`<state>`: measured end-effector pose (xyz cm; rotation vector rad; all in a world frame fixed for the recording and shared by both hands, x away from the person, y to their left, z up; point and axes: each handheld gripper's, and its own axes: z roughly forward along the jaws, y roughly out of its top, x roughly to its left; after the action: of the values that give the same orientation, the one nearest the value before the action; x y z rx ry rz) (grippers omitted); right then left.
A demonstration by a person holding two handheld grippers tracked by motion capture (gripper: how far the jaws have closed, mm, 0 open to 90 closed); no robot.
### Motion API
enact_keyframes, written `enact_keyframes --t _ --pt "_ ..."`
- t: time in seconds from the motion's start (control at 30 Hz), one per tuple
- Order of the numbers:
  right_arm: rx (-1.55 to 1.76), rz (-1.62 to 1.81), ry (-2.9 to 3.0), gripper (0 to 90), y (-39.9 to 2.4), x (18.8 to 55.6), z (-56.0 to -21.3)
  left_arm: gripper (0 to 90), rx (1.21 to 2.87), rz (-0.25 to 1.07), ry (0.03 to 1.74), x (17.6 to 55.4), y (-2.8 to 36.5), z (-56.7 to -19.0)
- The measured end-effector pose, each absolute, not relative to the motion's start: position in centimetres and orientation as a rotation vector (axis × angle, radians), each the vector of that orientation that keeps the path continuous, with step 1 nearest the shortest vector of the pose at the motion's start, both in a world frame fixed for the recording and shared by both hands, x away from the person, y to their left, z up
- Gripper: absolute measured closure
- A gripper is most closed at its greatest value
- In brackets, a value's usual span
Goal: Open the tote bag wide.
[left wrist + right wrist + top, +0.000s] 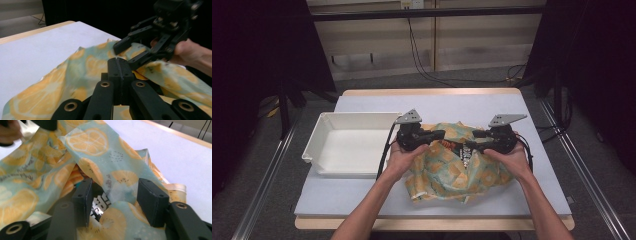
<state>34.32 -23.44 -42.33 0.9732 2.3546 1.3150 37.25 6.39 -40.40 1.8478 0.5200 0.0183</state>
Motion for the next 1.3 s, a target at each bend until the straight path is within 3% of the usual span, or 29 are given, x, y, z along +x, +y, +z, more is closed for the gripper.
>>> enact_keyframes --t 0.03,0.07,0.13,0.23,0.47,0.63,0.87,0.93,0.97,1.0,1.3 --pt "0.972 1.306 2.36 57.9 -23.3 34.4 -42.5 90.0 1.858 0.026 0.516 37.3 6.4 -40.3" --pt "0.974 1.317 2.357 74.4 -23.4 34.5 -42.5 90.0 1.865 0.047 0.525 37.1 6.4 -40.1" --pt "0.98 1.351 2.344 87.9 -23.7 34.6 -42.4 87.6 1.862 0.042 0.512 37.0 6.4 -40.1" --pt "0.985 1.355 2.356 90.0 -23.9 34.7 -42.4 79.6 1.906 0.016 0.451 35.3 5.1 -40.5" --pt "0.998 1.397 2.341 90.0 -23.9 34.6 -42.0 45.4 1.941 -0.083 0.389 33.1 1.2 -41.7" --pt "0.987 1.403 2.333 90.0 -24.1 34.1 -41.4 36.4 1.982 -0.121 0.362 32.2 -1.6 -42.7" --pt "1.011 1.422 2.308 90.0 -24.9 34.3 -40.9 50.2 2.028 -0.14 0.262 30.3 -3.6 -42.6" --pt "1.011 1.433 2.296 90.0 -25.0 34.3 -40.7 67.3 2.051 -0.122 0.237 30.0 -3.9 -42.6" --pt "1.011 1.422 2.294 90.0 -25.0 34.4 -40.4 85.3 2.079 -0.119 0.193 29.6 -4.2 -42.5" --pt "1.014 1.417 2.289 90.0 -25.1 34.4 -40.2 90.0 2.083 -0.112 0.179 29.3 -4.3 -42.4" --pt "1.129 1.418 2.189 90.0 -27.1 35.8 -39.9 90.0 2.135 -0.132 0.087 26.9 -5.3 -43.2"
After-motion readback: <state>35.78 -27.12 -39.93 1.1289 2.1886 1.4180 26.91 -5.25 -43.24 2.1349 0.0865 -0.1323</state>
